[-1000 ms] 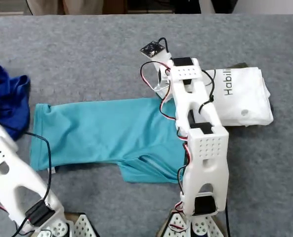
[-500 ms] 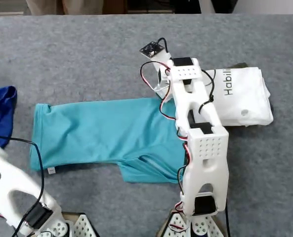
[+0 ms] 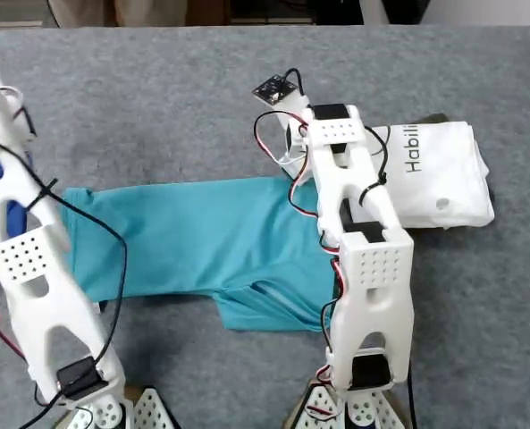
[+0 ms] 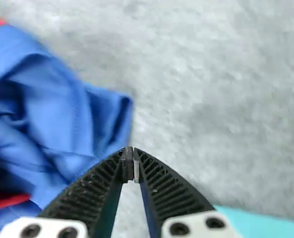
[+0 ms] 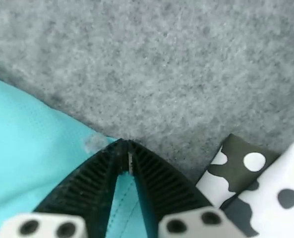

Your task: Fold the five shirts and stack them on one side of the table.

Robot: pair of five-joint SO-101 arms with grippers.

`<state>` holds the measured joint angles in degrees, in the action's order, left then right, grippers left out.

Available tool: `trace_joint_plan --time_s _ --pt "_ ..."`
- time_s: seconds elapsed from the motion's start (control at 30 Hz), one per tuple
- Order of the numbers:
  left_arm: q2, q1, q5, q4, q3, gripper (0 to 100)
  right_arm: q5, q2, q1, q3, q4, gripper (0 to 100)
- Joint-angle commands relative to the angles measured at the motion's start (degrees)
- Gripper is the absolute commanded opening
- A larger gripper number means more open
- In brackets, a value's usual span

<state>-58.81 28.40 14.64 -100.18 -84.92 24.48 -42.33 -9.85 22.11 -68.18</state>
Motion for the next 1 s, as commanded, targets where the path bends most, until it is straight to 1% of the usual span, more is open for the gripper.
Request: trace_joint_plan --time_s 0.0,0.1,0.17,0.23,0.33,0.4,0.6,0.7,0.77,0.87,0.97 --pt "7.8 -4.1 1.9 -0.9 15.9 2 0.4 0.2 1.1 2.4 0.8 0.2" --pt "11.7 -7.7 4.2 -0.7 31.3 2 0.4 0.2 1.1 2.4 0.8 0.2" --pt "15.3 -9.4 4.1 -0.6 37.4 2 0.4 0.2 1.1 2.4 0.8 0.2" --pt "18.5 -10.5 3.8 -0.5 41.3 2 0.4 0.2 1.1 2.4 0.8 0.2" --pt "21.1 -10.8 3.8 0.1 44.1 2 0.4 0.2 1.1 2.4 0.8 0.2" --pt "21.1 -10.4 3.6 3.6 46.3 2 0.4 0.2 1.1 2.4 0.8 0.2" --pt "18.3 -7.0 2.5 13.5 54.0 2 0.4 0.2 1.1 2.4 0.8 0.2" --pt "16.0 -3.6 -0.8 21.3 56.2 2 0.4 0.2 1.1 2.4 0.8 0.2" --pt "15.1 -1.0 -2.6 24.5 56.1 2 0.4 0.2 1.1 2.4 0.8 0.2" --pt "14.3 2.5 -3.3 26.6 54.3 2 0.4 0.2 1.1 2.3 0.8 0.2" --pt "14.0 3.7 -3.3 26.7 52.7 2 0.4 0.2 1.1 2.3 0.8 0.2"
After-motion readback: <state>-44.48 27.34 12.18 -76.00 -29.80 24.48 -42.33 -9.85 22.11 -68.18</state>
